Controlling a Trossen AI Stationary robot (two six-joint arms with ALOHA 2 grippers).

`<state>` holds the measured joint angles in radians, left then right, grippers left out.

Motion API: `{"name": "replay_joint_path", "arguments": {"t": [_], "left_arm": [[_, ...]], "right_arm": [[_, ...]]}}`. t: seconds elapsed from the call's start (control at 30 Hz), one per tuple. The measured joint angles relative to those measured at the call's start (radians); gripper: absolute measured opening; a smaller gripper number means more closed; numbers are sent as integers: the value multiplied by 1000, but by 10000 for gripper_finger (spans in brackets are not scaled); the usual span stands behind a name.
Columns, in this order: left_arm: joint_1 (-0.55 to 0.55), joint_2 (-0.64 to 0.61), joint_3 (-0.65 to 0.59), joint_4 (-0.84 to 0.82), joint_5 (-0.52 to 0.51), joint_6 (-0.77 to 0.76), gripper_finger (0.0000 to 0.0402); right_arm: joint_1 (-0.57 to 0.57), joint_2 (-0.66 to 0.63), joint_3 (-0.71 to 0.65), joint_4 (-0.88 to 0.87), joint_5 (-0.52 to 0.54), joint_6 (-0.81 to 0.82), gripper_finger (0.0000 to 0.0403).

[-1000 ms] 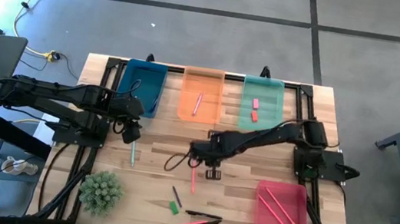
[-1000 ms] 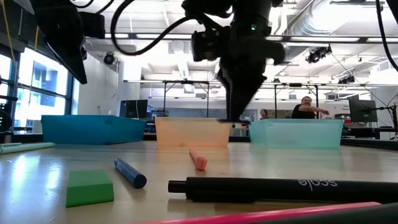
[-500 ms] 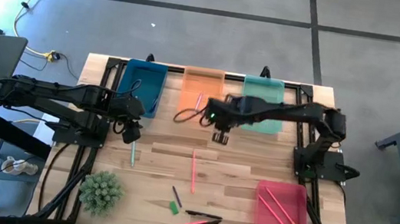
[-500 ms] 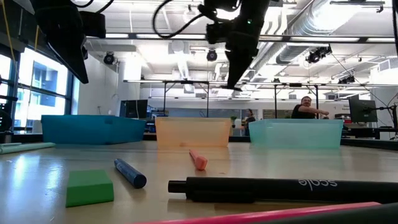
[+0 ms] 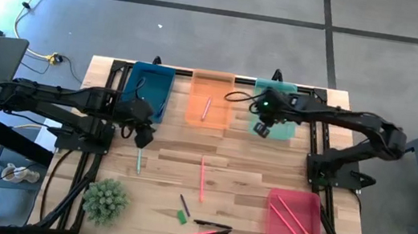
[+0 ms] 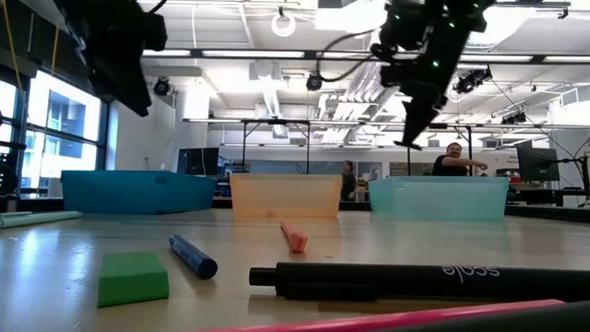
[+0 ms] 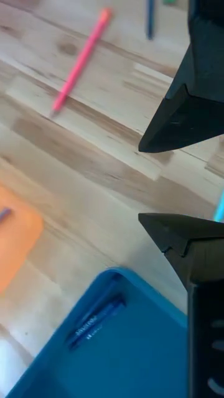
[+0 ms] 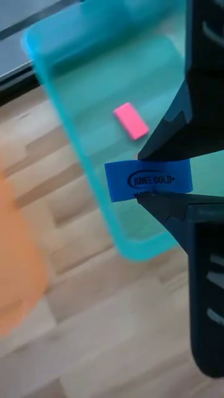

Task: Sort crayons/erasers/pens/pencils in bins
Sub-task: Put the blue eraser into the green bin

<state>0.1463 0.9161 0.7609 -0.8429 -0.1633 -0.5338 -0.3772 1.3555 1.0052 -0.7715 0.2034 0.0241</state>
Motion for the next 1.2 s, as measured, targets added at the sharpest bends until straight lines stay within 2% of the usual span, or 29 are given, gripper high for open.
{"name": "replay_joint_path", "arguments": {"t": [0.23,0.37,0.6,0.83,1.07,1.2], "left_arm": [[0,0,0,62,-44,-120,156],[0,2,0,61,-56,-228,156],[-1,36,0,58,-57,-361,156],[-32,114,0,57,-49,-455,156],[-97,187,0,54,-20,-581,156],[-131,222,0,54,-16,-656,156]], "right_arm": [[-137,-55,-127,72,-55,-6,59],[-216,-22,-167,102,-142,-5,59],[-309,71,-170,131,-223,-52,59],[-348,143,-170,155,-245,-59,59],[-355,150,-170,170,-246,-58,60],[-355,150,-170,175,-246,-51,77]]}}
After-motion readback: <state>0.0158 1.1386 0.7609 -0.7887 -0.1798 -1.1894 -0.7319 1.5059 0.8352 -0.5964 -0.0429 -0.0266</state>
